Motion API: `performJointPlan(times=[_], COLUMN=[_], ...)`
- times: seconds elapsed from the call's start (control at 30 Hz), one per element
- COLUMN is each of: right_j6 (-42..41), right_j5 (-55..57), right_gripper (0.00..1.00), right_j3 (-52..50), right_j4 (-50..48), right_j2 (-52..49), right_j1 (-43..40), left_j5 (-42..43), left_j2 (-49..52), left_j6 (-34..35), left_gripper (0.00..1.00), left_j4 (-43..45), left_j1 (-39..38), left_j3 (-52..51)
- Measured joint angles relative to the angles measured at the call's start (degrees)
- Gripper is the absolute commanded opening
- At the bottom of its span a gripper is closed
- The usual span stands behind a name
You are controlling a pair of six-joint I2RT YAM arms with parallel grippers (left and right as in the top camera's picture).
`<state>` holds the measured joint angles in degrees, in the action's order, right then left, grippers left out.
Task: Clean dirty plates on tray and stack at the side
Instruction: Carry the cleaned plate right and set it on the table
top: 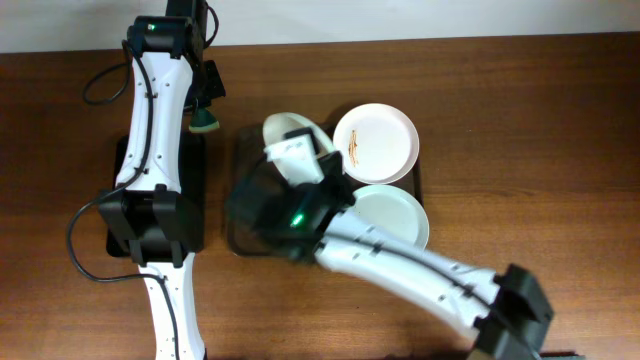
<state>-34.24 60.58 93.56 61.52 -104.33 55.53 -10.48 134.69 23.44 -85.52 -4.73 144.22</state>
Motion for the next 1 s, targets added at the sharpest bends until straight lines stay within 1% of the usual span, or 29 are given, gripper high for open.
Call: performJointPlan(times=[0.03,0.07,0.17,0.23,0.33,0.4,0.5,0.53,0.6,0.63,0.73,0.77,0.8,0.83,0.87,0.9,0.93,1.0], right_j6=[-0.02,0.09,2.12,4.37,6.82,7.93,9.7,10.47,11.19,11.78,12.39,12.44,12.44,12.63,12.81,12.76,13.0,13.22], right_j5=[-4.5,-11.63,-26.97,-37.62,-48.46,-52.35,-54.55,-55.04,-55.28,-55.78,-56.08,-56.26,-56.57,-57.02,-57.53,-57.94,-58.21,-59.58], right_gripper=[0.04,0.04,0.04,0.04,0.04,0.04,0.04,0.04,0.04,0.04,0.04,0.06,0.15,0.35,0.49,0.54,0.56,0.55], right_j3=[0.0,0.02,0.11,0.22,0.2,0.2,-0.24,-1.81,-4.72,-7.63,-15.58,-17.57,-19.19,-21.31,-23.67,-25.29,-26.05,-26.18], right_j4=[0.0,0.46,0.85,0.85,0.85,1.38,1.46,0.85,-0.59,-3.06,-8.81,-10.8,-13.03,-15.69,-18.05,-19.56,-20.22,-19.65], right_j2=[0.87,2.54,6.01,6.58,6.58,6.58,6.45,5.75,4.24,3.63,2.43,2.36,2.36,2.36,2.36,2.36,2.36,2.36], right_j1=[-2.89,-7.72,-21.11,-32.11,-46.1,-55.12,-68.0,-72.94,-76.52,-77.88,-80.26,-80.3,-80.3,-80.3,-80.3,-80.3,-80.3,-80.3], left_j5=[0.02,0.11,0.17,0.24,1.03,1.62,2.12,2.49,3.1,3.52,4.17,4.28,4.28,4.31,4.31,4.31,4.31,4.33], left_j2=[0.0,0.0,0.0,0.0,0.0,0.0,0.0,0.0,0.0,0.0,0.0,0.0,0.0,0.0,0.0,0.0,0.0,0.0], left_j6=[0.0,0.0,0.0,0.0,0.0,0.0,0.0,0.0,0.0,0.0,0.0,0.0,0.0,0.0,0.0,0.0,0.0,0.0], left_gripper=[0.01,0.01,0.01,0.01,0.01,0.01,0.01,0.01,0.01,0.01,0.01,0.01,0.01,0.01,0.01,0.01,0.01,0.01], left_j4=[0.0,-0.02,-0.2,-0.22,-0.22,-0.22,-0.11,0.17,0.61,0.92,0.94,0.94,0.92,1.05,1.14,1.18,1.18,1.38], left_j1=[0.0,0.0,0.0,0.0,0.0,0.0,0.0,0.0,0.0,0.0,-0.02,-0.13,-0.2,-0.33,-0.5,-0.74,-0.92,-1.33], left_j3=[0.0,-0.02,-0.02,-0.02,0.0,-0.02,-0.02,-0.02,-0.02,-0.02,-0.02,-0.02,-0.02,-0.02,-0.02,-0.02,-0.02,-0.02])
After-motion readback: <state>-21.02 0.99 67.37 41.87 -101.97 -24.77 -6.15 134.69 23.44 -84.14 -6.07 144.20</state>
